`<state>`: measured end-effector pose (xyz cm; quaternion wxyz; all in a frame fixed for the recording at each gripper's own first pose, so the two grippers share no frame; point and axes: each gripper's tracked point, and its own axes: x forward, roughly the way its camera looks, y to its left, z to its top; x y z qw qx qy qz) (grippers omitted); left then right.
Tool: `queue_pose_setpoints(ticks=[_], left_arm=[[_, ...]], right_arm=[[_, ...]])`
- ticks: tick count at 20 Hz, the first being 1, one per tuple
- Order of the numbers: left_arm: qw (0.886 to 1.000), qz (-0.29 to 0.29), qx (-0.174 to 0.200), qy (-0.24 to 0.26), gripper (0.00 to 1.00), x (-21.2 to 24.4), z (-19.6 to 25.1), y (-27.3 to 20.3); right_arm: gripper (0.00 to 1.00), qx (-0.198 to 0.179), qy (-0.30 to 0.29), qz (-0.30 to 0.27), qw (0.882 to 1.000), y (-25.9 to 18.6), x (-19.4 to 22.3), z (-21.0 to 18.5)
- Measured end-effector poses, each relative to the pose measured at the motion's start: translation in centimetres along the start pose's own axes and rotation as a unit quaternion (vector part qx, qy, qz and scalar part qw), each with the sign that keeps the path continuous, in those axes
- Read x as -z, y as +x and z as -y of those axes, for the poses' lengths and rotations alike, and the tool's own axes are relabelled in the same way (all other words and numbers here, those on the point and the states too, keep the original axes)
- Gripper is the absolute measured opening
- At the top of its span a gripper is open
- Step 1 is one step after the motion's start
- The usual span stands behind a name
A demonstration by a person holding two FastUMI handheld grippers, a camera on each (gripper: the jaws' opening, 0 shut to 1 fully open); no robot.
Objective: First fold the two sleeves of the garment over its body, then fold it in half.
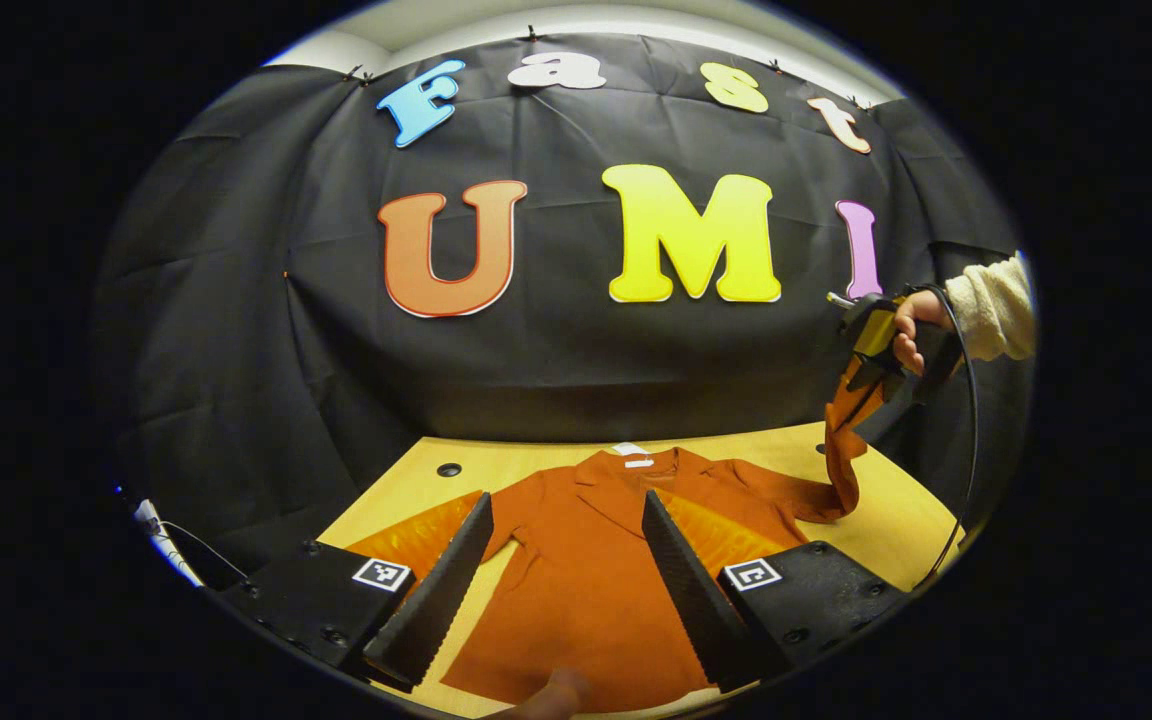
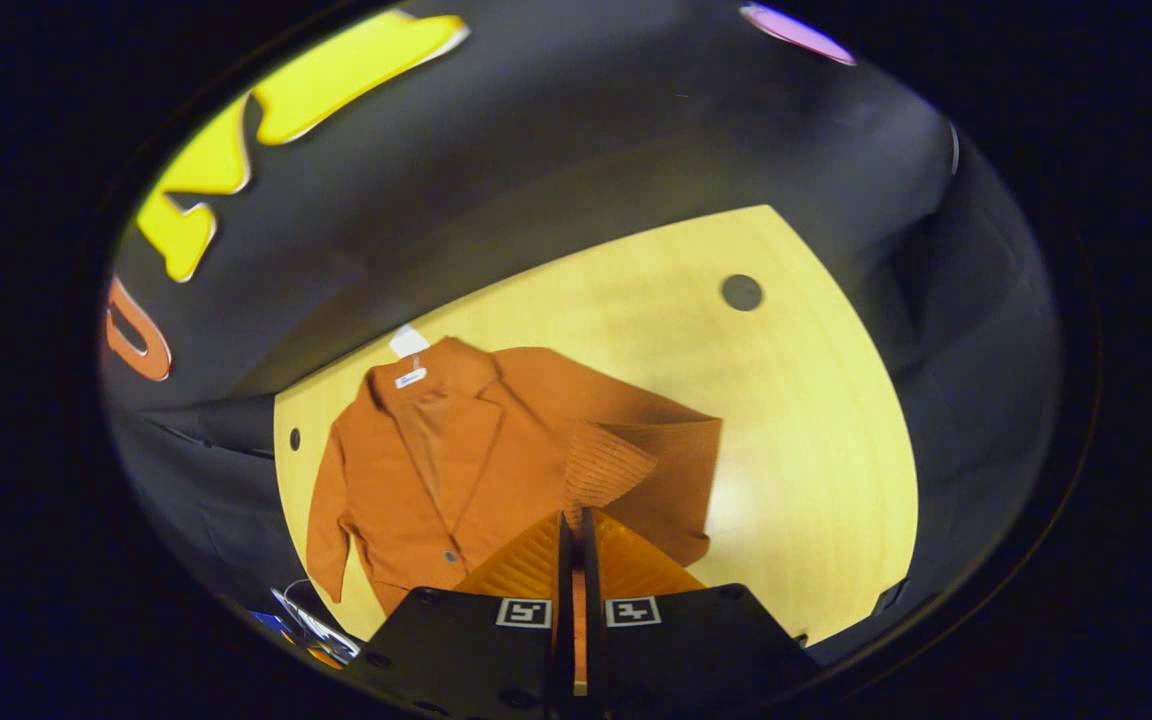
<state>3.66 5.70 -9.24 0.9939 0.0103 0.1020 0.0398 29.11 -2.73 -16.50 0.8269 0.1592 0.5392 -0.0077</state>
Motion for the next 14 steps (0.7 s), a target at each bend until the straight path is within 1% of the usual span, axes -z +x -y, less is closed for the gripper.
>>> queue_pose_setpoints(ticks=[2, 4, 7, 11, 14], left_arm=[[1.0, -0.004, -0.018, -0.006, 0.98, 0.5, -2.3, -0.2], [0.999, -0.005, -0.031, -0.013, 0.98, 0.8, -3.9, -0.4], [0.999, -0.009, -0.037, -0.017, 0.98, 1.3, -5.6, -0.5], [0.999, -0.018, -0.042, -0.012, 0.98, 2.7, -7.7, -1.0], [0.998, -0.031, -0.047, -0.017, 0.98, 4.0, -9.1, -1.3]], right_arm=[[0.05, -0.008, -0.021, 0.006, 1.0, 1.0, 0.0, -4.4], [0.05, -0.023, -0.034, -0.002, 0.999, 2.5, 0.8, -9.3], [0.05, -0.034, -0.064, -0.022, 0.997, 4.3, 2.7, -15.2], [0.05, -0.047, -0.116, -0.032, 0.992, 7.0, 4.9, -22.2], [0.05, -0.066, -0.132, -0.049, 0.988, 9.7, 7.5, -27.4]])
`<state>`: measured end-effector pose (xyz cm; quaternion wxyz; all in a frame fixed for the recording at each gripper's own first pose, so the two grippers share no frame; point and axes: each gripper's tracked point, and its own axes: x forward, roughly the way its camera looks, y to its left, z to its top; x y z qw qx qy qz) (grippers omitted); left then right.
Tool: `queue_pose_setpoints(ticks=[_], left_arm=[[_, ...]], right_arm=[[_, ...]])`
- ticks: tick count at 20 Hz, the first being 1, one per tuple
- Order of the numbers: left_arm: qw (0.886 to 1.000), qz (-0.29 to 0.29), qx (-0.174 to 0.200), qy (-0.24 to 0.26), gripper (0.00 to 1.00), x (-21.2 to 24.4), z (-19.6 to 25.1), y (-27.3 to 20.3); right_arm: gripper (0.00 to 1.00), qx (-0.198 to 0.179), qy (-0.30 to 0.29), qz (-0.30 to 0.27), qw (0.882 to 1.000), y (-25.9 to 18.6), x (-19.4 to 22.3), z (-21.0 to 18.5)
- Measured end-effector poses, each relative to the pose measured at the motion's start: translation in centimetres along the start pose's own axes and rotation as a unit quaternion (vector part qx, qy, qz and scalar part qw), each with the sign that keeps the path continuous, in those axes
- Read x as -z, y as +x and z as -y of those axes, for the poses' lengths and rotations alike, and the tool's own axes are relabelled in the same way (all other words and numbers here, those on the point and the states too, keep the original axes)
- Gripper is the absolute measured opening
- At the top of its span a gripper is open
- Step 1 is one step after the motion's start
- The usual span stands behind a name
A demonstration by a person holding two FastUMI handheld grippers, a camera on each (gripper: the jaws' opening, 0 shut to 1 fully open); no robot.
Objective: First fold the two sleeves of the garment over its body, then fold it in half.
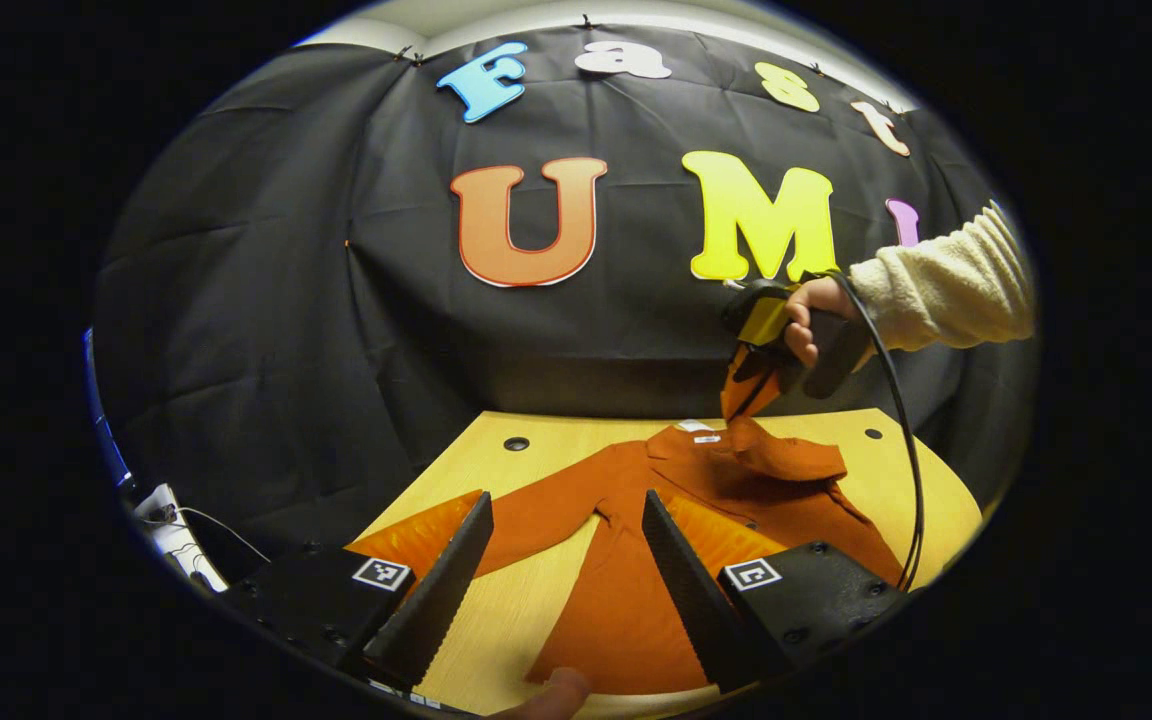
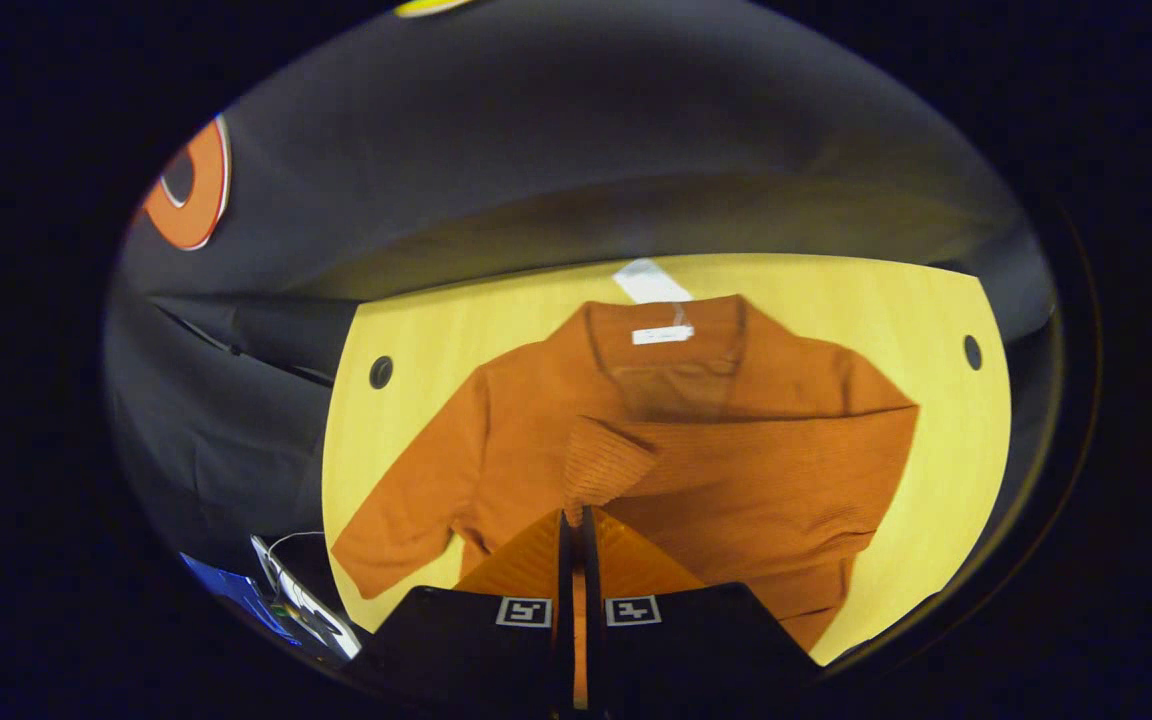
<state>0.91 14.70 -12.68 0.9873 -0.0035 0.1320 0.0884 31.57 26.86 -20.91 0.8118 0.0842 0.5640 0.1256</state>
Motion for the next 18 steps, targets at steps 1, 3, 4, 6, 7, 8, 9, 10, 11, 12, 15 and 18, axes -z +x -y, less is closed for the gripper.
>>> queue_pose_setpoints(ticks=[1, 3, 4, 6, 7, 8, 9, 10, 11, 12, 15, 18], left_arm=[[1.0, -0.003, -0.005, -0.002, 0.98, 0.3, -0.9, 0.0], [1.0, -0.002, -0.017, -0.003, 0.98, 0.5, -2.3, -0.1], [1.0, -0.001, -0.023, -0.002, 0.98, 0.5, -3.0, -0.1], [0.999, -0.004, -0.033, -0.004, 0.98, 1.0, -4.3, -0.1], [0.999, -0.008, -0.038, -0.007, 0.98, 1.4, -4.8, -0.3], [0.999, -0.012, -0.044, -0.009, 0.98, 1.8, -5.3, -0.3], [0.999, -0.017, -0.048, -0.012, 0.98, 2.1, -5.8, -0.4], [0.998, -0.022, -0.053, -0.016, 0.98, 2.5, -6.2, -0.5], [0.998, -0.026, -0.059, -0.019, 0.98, 2.8, -6.6, -0.6], [0.997, -0.03, -0.064, -0.022, 0.98, 3.0, -6.9, -0.6], [0.996, -0.038, -0.072, -0.023, 0.98, 3.7, -7.6, -0.1], [0.996, -0.044, -0.069, -0.02, 0.98, 4.1, -7.6, 0.6]], right_arm=[[0.05, -0.001, -0.005, -0.007, 1.0, 1.5, 0.5, -1.2], [0.05, 0.007, -0.016, -0.02, 1.0, 4.2, 1.2, -3.0], [0.05, 0.012, -0.019, -0.025, 0.999, 5.2, 1.6, -3.8], [0.05, 0.019, -0.015, -0.038, 0.999, 7.5, 2.1, -4.7], [0.05, 0.026, -0.014, -0.042, 0.999, 8.3, 2.1, -4.6], [0.05, 0.034, -0.014, -0.044, 0.998, 9.1, 2.0, -4.6], [0.05, 0.038, -0.017, -0.047, 0.998, 9.8, 2.3, -4.7], [0.05, 0.04, -0.016, -0.048, 0.998, 10.1, 2.3, -4.7], [0.05, 0.041, -0.013, -0.047, 0.998, 10.5, 2.4, -4.8], [0.09, 0.041, -0.008, -0.046, 0.998, 10.5, 2.2, -4.8], [0.14, 0.038, -0.002, -0.036, 0.999, 10.0, 1.5, -4.3], [0.2, 0.01, 0.009, -0.017, 1.0, 8.8, 0.5, -5.3]])
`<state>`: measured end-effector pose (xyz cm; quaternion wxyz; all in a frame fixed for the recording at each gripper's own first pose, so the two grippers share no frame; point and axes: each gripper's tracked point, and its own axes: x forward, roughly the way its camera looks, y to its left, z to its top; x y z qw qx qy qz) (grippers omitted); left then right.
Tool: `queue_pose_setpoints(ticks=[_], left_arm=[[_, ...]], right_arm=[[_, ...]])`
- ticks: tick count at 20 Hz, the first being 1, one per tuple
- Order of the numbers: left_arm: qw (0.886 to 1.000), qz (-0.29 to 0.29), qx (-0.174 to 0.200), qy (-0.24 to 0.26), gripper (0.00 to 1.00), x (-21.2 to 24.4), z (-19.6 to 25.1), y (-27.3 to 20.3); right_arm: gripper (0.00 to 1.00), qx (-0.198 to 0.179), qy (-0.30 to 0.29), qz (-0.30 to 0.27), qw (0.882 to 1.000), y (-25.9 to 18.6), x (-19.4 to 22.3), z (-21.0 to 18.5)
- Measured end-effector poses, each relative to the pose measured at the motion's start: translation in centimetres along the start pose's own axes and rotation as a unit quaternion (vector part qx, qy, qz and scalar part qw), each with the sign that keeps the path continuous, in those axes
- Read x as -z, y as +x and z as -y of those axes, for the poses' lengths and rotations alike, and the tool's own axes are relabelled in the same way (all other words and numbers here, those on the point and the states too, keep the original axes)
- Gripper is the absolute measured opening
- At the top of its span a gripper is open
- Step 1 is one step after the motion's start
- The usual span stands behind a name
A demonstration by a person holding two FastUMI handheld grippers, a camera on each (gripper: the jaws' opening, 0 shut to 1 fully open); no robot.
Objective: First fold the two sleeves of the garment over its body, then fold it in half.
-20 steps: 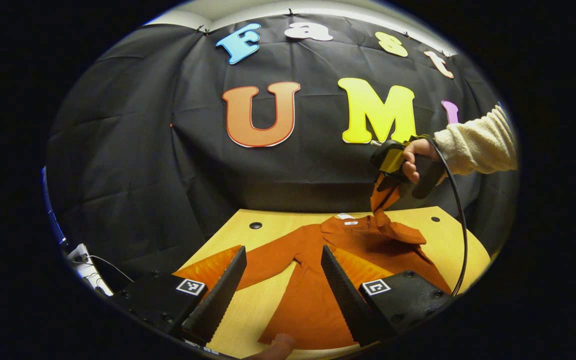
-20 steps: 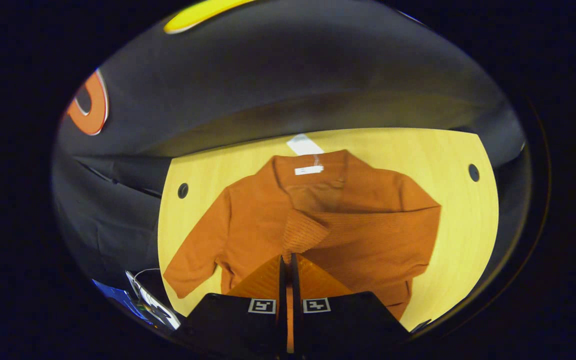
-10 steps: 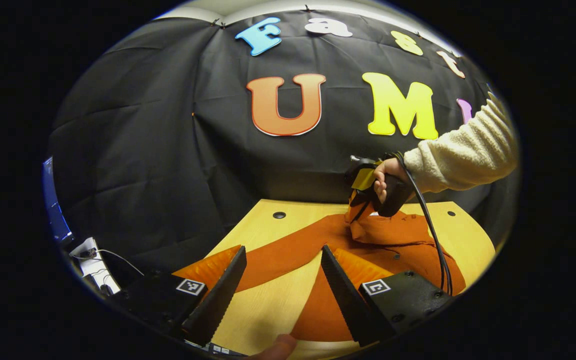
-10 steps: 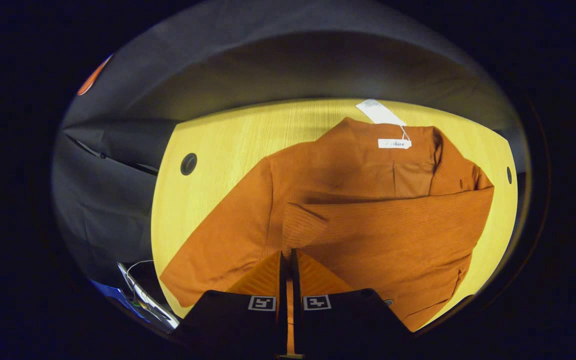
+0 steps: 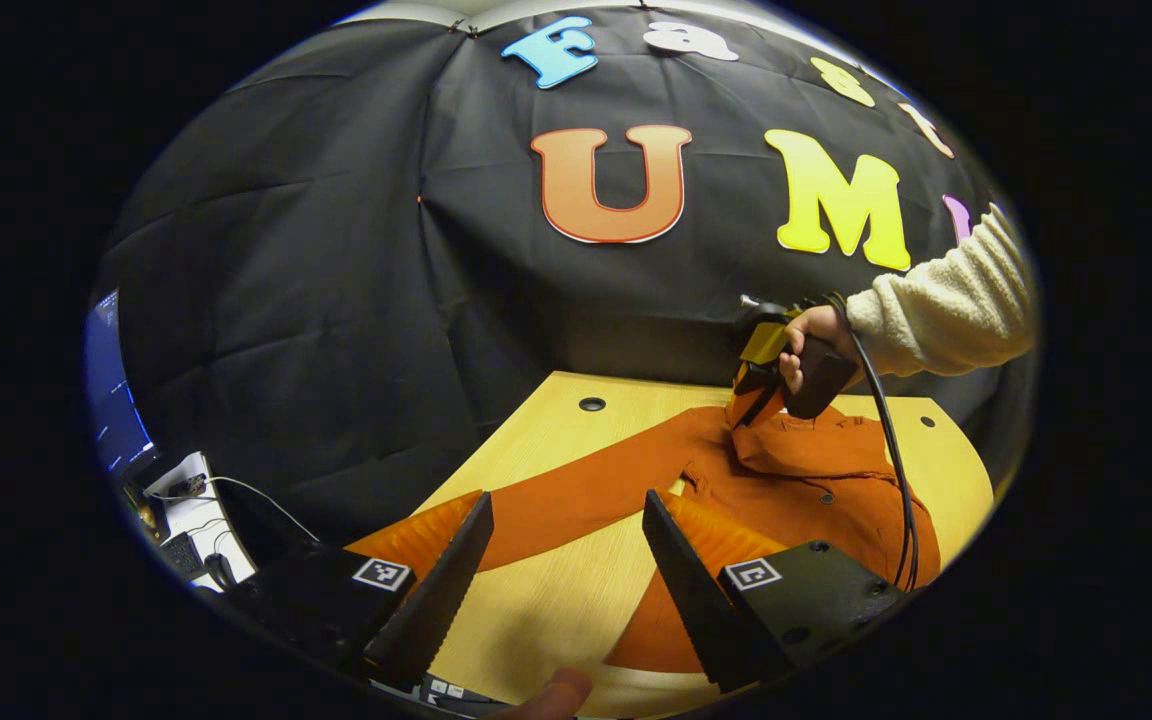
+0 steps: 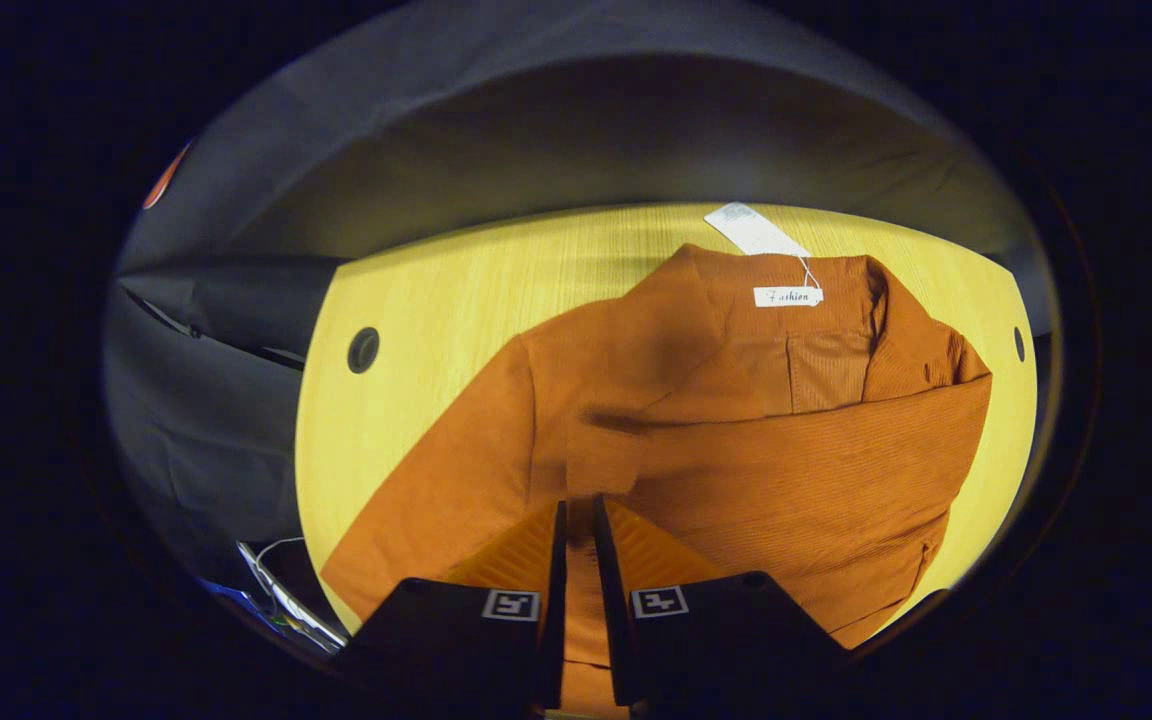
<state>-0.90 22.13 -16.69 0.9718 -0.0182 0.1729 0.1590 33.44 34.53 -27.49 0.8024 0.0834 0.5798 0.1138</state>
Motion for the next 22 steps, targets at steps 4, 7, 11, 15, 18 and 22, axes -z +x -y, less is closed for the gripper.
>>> queue_pose_setpoints(ticks=[4, 7, 11, 15, 18, 22], left_arm=[[1.0, 0.005, -0.005, 0.003, 0.98, -1.0, 0.0, 0.2], [1.0, -0.001, -0.025, -0.006, 0.98, -0.4, -1.6, 1.2], [0.997, -0.03, -0.074, -0.023, 0.98, 1.4, -5.6, 3.0], [0.989, -0.057, -0.13, -0.036, 0.98, 3.9, -9.6, 5.6], [0.984, -0.079, -0.145, -0.059, 0.98, 5.6, -10.9, 7.6], [0.978, -0.106, -0.167, -0.073, 0.98, 7.8, -12.4, 9.5]], right_arm=[[0.32, -0.029, -0.004, 0.023, 0.999, -3.4, -0.8, 0.0], [0.51, -0.064, 0.009, 0.034, 0.997, -7.0, -0.8, -0.2], [0.81, -0.084, 0.014, 0.055, 0.995, -12.4, 0.4, 2.2], [0.92, -0.096, 0.003, 0.09, 0.991, -17.9, 2.5, 5.5], [0.93, -0.103, 0.0, 0.114, 0.988, -21.2, 4.7, 8.0], [0.94, -0.096, -0.01, 0.13, 0.987, -23.7, 9.0, 11.9]])
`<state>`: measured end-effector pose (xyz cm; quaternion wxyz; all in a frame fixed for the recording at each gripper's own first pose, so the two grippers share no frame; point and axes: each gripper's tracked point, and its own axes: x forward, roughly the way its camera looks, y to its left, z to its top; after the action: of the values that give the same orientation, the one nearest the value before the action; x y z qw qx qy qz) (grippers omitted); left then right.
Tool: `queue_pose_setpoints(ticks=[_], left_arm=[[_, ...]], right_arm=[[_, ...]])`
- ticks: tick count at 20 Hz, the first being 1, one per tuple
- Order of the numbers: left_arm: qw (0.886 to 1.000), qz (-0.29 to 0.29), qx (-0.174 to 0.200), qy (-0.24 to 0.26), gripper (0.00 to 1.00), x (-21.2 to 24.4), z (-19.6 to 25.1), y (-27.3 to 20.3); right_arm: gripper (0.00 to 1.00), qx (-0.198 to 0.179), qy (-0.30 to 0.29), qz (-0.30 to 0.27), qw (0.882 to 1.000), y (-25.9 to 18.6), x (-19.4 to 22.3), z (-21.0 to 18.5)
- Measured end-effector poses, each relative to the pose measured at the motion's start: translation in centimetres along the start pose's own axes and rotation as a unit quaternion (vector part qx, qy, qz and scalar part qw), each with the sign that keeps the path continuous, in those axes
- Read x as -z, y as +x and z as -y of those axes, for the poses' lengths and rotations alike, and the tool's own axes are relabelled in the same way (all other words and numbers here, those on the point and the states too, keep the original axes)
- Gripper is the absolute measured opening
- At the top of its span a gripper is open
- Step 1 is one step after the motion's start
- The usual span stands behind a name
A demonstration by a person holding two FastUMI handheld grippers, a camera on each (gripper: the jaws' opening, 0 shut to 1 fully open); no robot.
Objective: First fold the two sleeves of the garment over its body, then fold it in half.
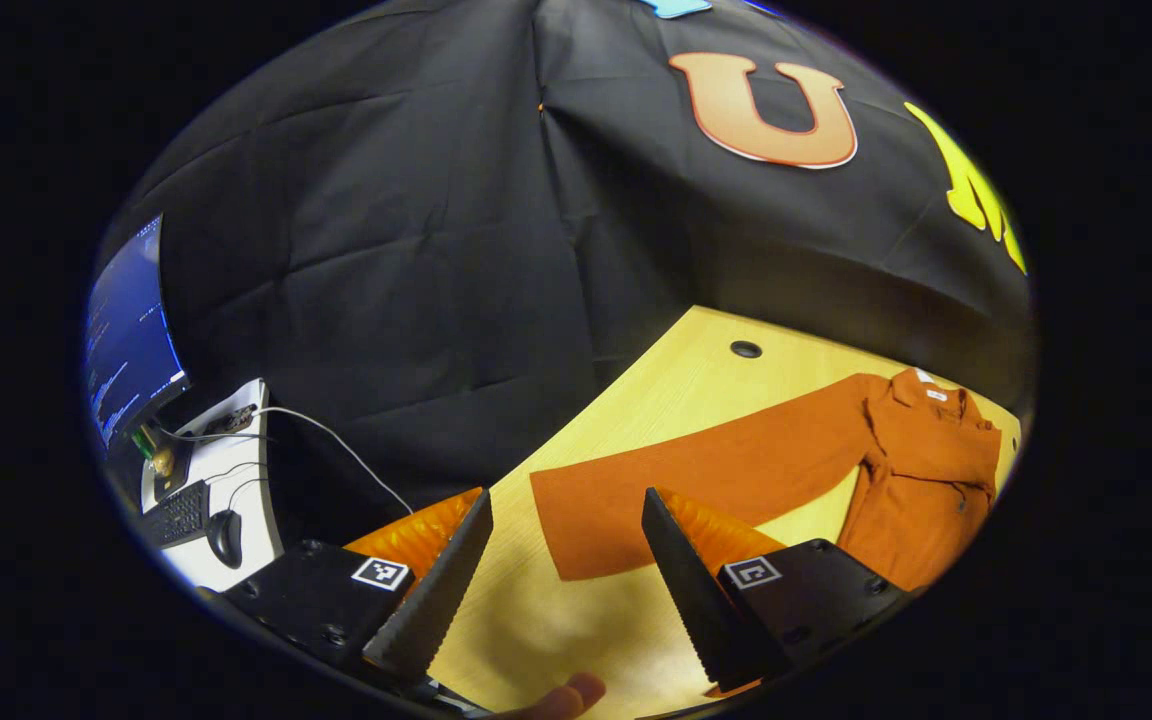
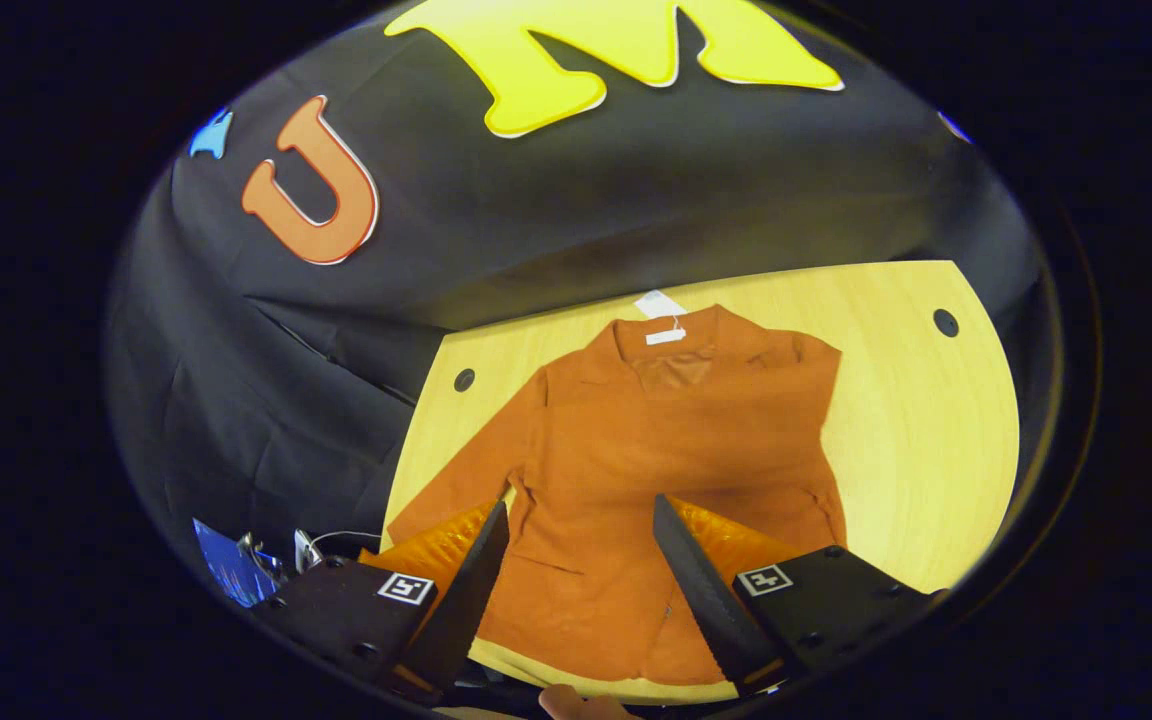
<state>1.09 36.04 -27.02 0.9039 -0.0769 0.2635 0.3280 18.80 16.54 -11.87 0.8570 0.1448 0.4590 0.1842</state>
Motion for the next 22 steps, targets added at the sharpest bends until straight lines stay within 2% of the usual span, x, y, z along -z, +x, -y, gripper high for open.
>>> queue_pose_setpoints(ticks=[4, 9, 14, 20, 21, 22], left_arm=[[0.998, -0.047, -0.012, -0.027, 0.98, 2.2, -0.5, 3.0], [0.99, -0.125, -0.013, -0.058, 0.98, 4.3, 0.4, 6.4], [0.979, -0.181, -0.015, -0.088, 0.97, 5.3, 1.2, 7.9], [0.966, -0.235, -0.018, -0.109, 0.98, 6.1, 1.0, 8.5], [0.963, -0.245, -0.02, -0.115, 1.0, 6.1, 1.0, 8.6], [0.961, -0.253, -0.02, -0.113, 0.95, 6.0, 0.9, 8.8]], right_arm=[[0.94, -0.024, -0.009, -0.026, 0.999, -2.4, 5.4, 1.2], [0.94, -0.007, -0.024, -0.041, 0.999, -4.4, 9.3, 4.4], [0.94, 0.017, 0.004, -0.047, 0.999, -5.3, 10.4, 7.2], [0.94, 0.024, 0.029, -0.047, 0.998, -5.6, 11.4, 8.5], [0.94, 0.027, 0.027, -0.044, 0.998, -6.0, 11.5, 8.9], [0.94, 0.029, 0.026, -0.045, 0.998, -6.0, 11.8, 9.1]])
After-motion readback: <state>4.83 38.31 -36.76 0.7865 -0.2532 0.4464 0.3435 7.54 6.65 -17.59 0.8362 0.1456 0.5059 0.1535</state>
